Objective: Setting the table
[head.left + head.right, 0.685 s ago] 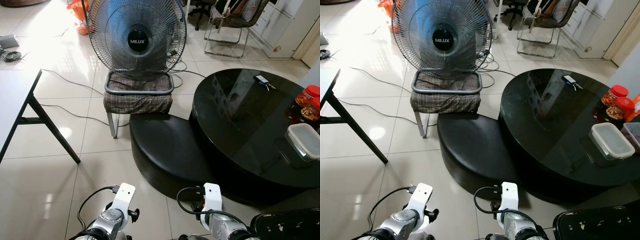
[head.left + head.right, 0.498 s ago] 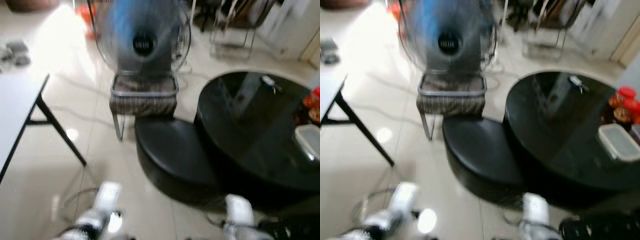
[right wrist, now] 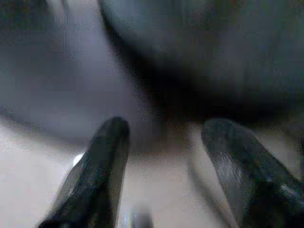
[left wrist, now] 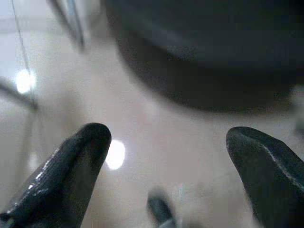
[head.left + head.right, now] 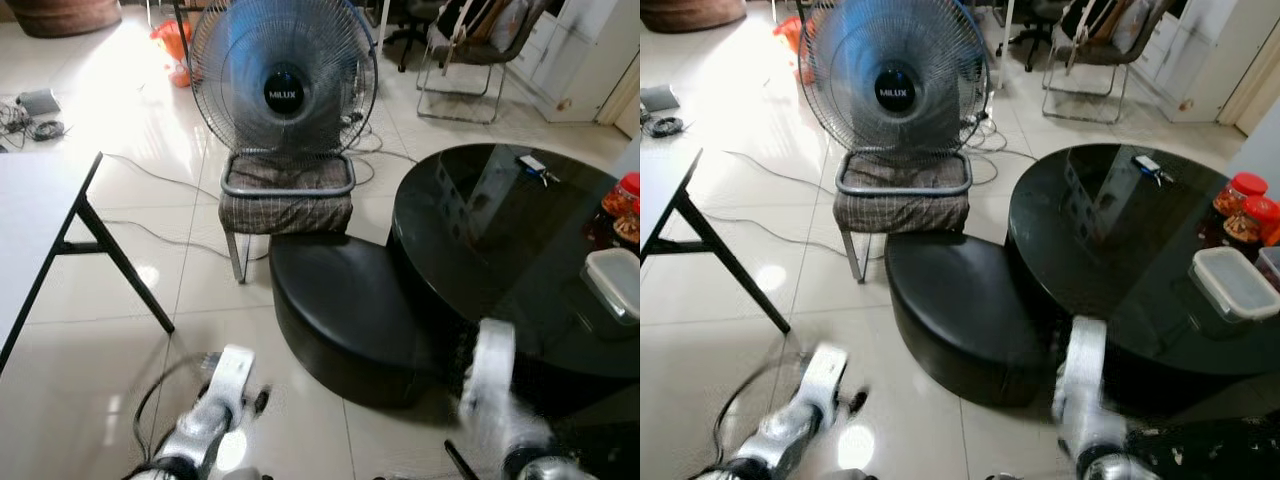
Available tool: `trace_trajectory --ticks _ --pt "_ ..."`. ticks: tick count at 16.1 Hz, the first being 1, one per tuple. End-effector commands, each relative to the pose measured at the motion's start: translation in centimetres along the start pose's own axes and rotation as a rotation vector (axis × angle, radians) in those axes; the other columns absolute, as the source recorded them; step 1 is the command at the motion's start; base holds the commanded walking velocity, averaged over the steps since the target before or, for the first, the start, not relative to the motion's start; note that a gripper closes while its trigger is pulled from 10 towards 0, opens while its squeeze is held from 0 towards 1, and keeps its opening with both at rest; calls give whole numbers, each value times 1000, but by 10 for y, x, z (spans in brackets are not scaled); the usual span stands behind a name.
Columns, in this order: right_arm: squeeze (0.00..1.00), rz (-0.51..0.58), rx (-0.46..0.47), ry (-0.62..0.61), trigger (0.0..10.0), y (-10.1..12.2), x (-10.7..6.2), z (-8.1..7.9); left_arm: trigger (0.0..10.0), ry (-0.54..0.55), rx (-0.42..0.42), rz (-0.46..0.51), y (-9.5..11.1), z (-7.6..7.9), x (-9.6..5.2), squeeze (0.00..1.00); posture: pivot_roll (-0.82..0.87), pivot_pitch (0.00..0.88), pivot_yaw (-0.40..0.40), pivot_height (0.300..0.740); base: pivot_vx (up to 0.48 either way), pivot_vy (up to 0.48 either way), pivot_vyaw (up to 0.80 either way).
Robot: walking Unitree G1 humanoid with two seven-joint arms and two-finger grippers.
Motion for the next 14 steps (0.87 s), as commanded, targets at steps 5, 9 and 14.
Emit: trace_trajectory --ticks 5,9,14 --pt "1000 626 -107 326 10000 161 -74 -85 10000 180 111 732 211 -65 -67 1000 61 0 12 740 0 0 0" --pt "1000 684 -90 361 10000 176 -96 -96 10000 254 76 845 238 -75 -98 1000 77 8 15 740 0 0 0" --pt "341 679 -79 336 10000 178 -111 -88 10000 271 27 831 246 -61 -116 1000 72 14 11 740 0 0 0"
Point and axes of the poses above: a point about 5 cm out from each wrist's last joint towards the gripper, its own x axis pointing out of the wrist towards the gripper, its own y axis along the axis of the wrist's last joint, z = x × y, the point moved 4 cm from there along x, pointing out of the wrist towards the gripper, and after that the axes turned 2 degrees about x, right-handed, at the moved point
